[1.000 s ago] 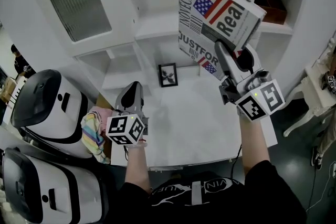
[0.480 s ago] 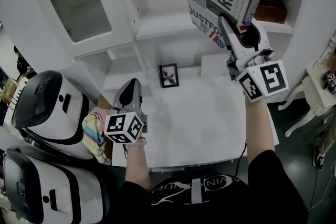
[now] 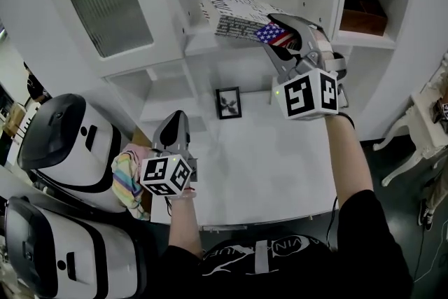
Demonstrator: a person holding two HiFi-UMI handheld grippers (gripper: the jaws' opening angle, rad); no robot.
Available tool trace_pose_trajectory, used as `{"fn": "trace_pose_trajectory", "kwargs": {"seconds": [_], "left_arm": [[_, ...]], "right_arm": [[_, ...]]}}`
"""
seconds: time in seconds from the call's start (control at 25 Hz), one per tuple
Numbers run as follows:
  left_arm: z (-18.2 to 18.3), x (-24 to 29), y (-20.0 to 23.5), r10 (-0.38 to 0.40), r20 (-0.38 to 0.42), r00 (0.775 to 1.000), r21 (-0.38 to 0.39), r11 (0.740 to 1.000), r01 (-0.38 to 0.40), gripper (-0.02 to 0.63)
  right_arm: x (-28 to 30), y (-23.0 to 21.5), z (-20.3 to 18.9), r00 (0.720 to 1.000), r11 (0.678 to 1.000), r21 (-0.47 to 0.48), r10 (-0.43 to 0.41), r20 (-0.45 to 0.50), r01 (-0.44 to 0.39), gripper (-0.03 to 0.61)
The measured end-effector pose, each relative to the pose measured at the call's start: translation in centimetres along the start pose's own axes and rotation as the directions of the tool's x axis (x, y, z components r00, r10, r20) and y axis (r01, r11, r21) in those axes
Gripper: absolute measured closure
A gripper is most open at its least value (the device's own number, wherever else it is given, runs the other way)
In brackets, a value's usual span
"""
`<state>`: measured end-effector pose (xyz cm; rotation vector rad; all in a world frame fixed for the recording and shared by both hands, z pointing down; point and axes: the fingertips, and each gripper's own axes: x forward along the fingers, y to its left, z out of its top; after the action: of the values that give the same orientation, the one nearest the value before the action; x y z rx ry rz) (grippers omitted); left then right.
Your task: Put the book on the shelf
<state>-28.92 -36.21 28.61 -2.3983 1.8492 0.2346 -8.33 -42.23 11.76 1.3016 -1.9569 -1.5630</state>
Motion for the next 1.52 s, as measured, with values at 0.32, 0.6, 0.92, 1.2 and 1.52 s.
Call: {"fn": "trace_pose_trajectory", "kwargs": {"seconds": [0.32,0.6,0.92,1.2,1.52], "left_arm": [[-0.6,-0.1,0.9,0.016,-0.009,1.000,-0.008,1.000,-0.016,0.614],[-1.2,0.2,1.3,0.016,-0.015,1.000,-0.027,1.000,-0.016,0.614],[-1.2,0.4,1.0,0.008,-0.017,1.000,-0.027,1.000,-0.008,0.614],[-1.5,0.4,1.5,0.016,-0.028,0.999,-0.030,0.999,-0.017,0.614],[-1.5,1.1,0.2,-0.024,-0.037,0.999,-0.024,0.999,0.023,0.614]], "right_arm": [[2.4,3.6,-1.7,0.990,0.987,-0.094,0.122,-0.073,-0.129,0.416],[2.6,6.6,-1.1,0.938,0.929,-0.139,0.333,-0.095,-0.344,0.397],[4.8,7.8,-2.9,0.900,0.900,-0.167,0.355,-0.254,-0.402,0.391],[5.9,9.1,-4.8,0.882,0.900,-0.113,0.377,-0.282,-0.421,0.344],[5.9,8.6,-4.0,0.880,0.903,-0.024,0.411,-0.239,-0.429,0.266]]}}
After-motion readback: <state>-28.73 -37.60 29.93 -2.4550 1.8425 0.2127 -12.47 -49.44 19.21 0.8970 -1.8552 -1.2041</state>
